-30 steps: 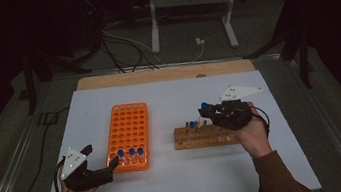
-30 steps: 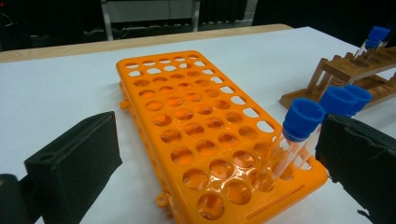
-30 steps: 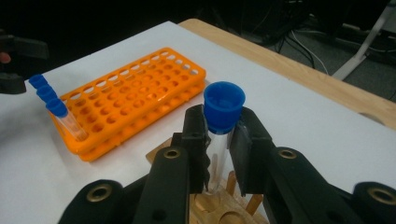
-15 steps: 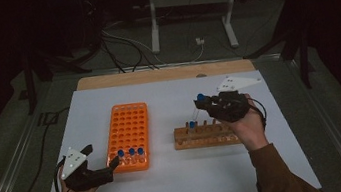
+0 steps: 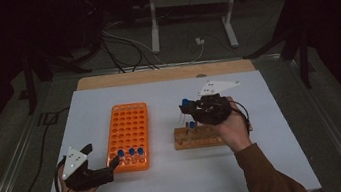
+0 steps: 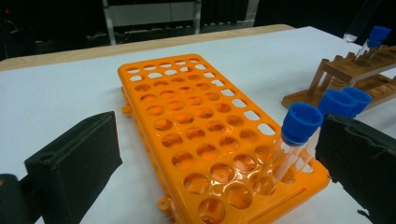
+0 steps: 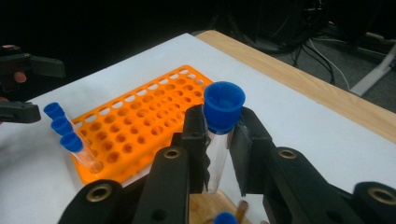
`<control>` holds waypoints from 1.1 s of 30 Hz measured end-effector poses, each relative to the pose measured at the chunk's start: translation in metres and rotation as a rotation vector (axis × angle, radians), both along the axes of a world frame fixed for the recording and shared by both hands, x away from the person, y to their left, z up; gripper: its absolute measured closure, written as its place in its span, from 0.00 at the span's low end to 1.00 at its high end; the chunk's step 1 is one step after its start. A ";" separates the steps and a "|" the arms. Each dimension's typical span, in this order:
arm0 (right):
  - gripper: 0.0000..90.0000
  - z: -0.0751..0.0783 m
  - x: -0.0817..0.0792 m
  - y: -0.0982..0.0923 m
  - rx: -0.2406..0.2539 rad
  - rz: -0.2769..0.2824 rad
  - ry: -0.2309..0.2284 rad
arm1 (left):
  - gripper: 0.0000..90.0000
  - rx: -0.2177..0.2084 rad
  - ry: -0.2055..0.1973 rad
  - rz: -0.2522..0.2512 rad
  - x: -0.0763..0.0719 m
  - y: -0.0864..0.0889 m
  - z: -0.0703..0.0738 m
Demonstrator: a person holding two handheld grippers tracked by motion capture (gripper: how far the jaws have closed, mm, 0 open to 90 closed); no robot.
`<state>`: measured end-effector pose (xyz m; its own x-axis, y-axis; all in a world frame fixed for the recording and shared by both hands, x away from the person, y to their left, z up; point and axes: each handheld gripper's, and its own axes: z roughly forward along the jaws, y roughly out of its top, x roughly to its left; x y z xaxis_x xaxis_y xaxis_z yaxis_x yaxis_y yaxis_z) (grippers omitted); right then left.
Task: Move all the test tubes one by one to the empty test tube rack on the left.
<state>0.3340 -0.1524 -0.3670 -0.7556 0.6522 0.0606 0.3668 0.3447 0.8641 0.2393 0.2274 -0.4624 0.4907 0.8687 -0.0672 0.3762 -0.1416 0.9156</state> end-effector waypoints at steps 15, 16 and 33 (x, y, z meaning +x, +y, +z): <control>0.86 -0.003 0.002 0.038 0.013 0.049 0.008 | 0.01 0.006 -0.031 0.003 0.006 -0.009 0.005; 0.85 -0.003 0.002 0.040 0.012 0.053 0.007 | 0.01 0.007 -0.035 0.001 0.006 -0.010 0.006; 0.85 -0.006 -0.001 0.084 0.013 0.119 0.011 | 0.01 0.023 -0.050 -0.007 0.014 -0.030 0.018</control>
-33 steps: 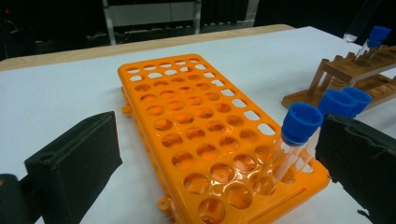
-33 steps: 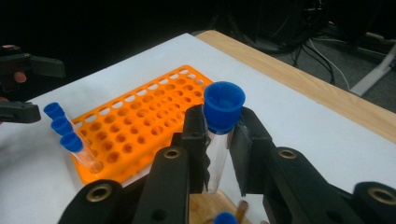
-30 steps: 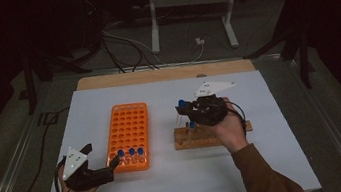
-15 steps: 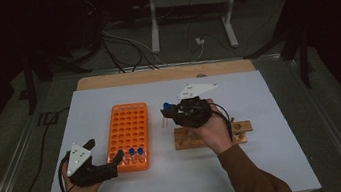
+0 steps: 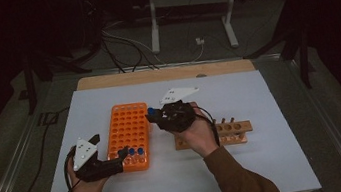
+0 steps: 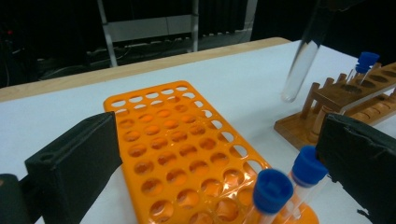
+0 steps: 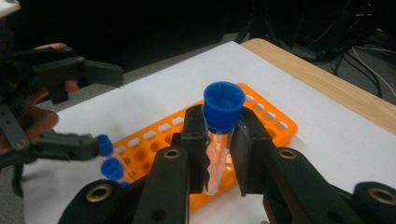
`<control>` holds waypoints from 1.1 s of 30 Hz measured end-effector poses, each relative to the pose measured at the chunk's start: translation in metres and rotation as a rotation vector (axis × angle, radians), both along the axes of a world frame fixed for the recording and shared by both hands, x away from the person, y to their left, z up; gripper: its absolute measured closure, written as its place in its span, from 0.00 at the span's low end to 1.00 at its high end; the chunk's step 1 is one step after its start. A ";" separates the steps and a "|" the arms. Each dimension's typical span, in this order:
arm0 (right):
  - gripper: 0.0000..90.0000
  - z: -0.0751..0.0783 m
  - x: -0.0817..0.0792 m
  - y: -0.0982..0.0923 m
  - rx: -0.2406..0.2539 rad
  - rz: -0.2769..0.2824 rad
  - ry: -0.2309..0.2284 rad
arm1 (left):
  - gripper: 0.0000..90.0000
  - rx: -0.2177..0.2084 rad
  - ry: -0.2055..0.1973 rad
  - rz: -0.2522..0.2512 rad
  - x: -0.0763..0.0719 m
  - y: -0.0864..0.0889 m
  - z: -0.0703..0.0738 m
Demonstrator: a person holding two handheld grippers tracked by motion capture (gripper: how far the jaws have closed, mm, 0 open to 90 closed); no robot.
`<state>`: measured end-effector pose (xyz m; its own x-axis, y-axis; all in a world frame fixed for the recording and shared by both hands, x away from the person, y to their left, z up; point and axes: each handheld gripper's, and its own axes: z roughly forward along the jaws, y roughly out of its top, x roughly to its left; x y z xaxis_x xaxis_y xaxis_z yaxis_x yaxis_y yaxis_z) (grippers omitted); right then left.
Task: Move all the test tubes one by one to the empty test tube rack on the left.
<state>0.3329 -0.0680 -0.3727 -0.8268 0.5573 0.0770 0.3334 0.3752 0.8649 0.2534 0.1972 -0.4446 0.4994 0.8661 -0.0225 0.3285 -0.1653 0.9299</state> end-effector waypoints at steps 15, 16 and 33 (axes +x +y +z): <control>0.85 0.001 -0.008 0.036 0.005 0.067 0.004 | 0.08 0.010 -0.023 -0.025 0.008 -0.022 0.011; 0.85 0.002 -0.009 0.038 0.005 0.072 0.004 | 0.10 0.005 -0.022 -0.029 0.009 -0.023 0.011; 0.85 0.000 -0.019 0.066 -0.005 0.133 0.007 | 0.78 -0.027 -0.047 -0.111 0.007 -0.021 0.017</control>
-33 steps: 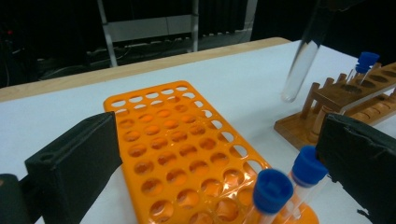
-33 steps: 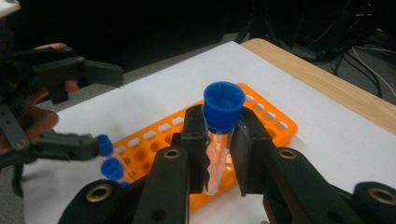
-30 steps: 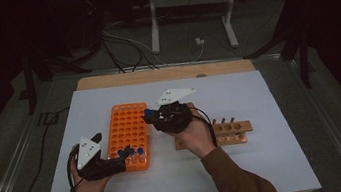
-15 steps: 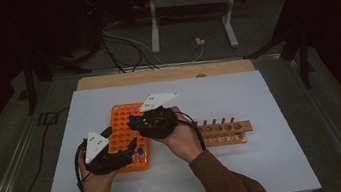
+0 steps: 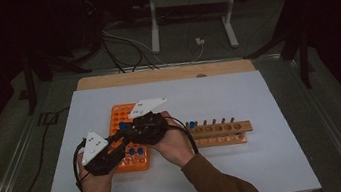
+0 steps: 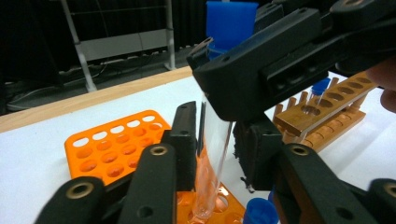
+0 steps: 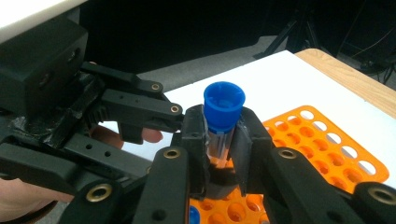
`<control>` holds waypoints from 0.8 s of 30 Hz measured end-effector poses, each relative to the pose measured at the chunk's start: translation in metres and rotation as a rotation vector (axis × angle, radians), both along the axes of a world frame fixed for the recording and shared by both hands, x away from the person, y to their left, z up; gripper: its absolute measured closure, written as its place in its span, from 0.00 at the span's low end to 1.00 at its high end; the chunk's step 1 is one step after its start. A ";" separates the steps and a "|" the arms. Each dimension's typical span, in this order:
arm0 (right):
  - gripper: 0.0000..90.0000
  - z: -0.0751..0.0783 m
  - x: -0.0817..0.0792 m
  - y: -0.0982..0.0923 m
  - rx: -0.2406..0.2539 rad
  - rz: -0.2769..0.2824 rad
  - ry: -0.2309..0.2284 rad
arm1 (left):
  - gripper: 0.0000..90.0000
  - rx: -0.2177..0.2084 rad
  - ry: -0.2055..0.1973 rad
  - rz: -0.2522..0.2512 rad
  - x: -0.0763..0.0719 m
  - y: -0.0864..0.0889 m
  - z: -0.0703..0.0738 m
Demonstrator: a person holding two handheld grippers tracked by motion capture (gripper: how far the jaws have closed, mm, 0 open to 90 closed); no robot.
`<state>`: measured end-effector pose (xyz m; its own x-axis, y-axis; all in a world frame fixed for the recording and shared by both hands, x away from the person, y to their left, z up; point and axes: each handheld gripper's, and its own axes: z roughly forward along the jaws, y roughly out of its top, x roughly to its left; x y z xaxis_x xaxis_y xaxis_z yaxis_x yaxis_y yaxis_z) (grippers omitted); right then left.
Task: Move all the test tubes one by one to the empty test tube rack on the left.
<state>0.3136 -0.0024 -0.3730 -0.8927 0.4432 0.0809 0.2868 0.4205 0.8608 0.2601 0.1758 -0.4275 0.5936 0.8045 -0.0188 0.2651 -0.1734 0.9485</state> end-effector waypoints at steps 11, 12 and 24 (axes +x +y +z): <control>0.65 0.001 -0.001 0.002 0.011 -0.008 0.009 | 0.86 0.029 -0.021 0.027 -0.001 0.004 0.001; 0.56 0.002 -0.001 0.001 0.018 -0.009 0.015 | 0.86 0.029 -0.022 0.036 -0.001 0.005 0.001; 0.17 0.002 0.001 -0.025 0.061 -0.054 0.036 | 0.86 -0.004 0.012 0.097 -0.003 0.025 -0.009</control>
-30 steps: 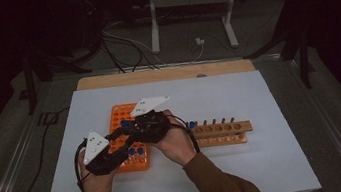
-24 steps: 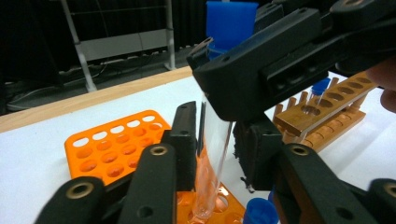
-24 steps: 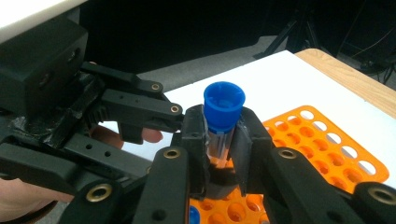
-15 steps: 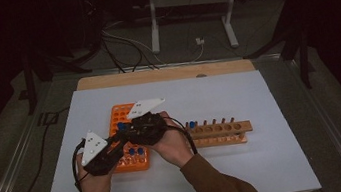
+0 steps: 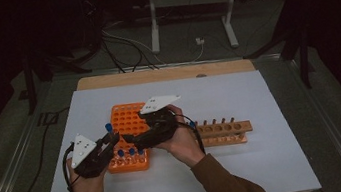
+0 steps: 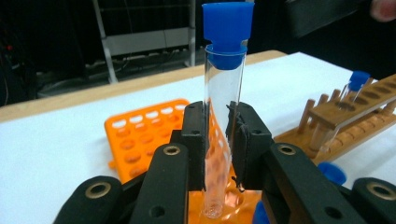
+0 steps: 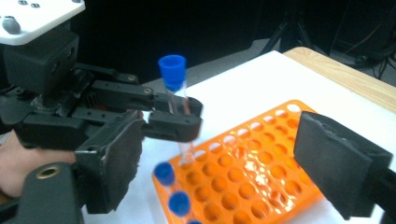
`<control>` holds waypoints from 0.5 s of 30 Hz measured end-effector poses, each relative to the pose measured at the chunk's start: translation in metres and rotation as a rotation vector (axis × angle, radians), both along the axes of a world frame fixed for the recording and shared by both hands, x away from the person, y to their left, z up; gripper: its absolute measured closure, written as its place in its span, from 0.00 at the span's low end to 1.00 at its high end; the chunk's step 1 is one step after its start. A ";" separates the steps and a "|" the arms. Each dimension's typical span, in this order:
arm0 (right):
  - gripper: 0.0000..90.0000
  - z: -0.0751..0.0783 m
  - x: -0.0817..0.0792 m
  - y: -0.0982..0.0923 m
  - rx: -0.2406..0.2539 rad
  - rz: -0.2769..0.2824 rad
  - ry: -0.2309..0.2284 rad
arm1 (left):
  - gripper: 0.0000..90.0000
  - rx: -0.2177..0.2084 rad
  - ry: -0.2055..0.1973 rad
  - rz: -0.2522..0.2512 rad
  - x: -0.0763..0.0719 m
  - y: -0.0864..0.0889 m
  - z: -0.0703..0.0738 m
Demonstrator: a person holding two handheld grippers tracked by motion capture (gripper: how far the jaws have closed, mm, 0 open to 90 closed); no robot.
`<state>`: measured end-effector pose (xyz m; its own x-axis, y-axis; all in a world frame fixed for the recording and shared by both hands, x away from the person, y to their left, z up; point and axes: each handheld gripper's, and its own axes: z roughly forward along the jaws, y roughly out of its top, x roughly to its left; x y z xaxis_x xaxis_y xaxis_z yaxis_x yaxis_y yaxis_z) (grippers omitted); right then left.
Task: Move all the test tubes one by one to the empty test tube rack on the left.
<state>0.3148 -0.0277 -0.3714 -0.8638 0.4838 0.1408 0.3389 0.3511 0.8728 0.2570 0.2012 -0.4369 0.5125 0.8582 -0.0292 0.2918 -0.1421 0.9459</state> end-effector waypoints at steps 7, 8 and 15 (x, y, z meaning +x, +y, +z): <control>0.14 -0.004 0.002 -0.023 -0.012 -0.036 -0.001 | 0.86 -0.015 0.024 0.003 -0.002 0.008 -0.009; 0.14 -0.004 0.001 -0.026 -0.015 -0.041 -0.005 | 0.86 -0.019 0.025 0.007 -0.002 0.008 -0.009; 0.14 -0.002 -0.003 -0.043 -0.026 -0.063 -0.030 | 0.86 -0.024 0.057 0.006 -0.002 0.012 -0.018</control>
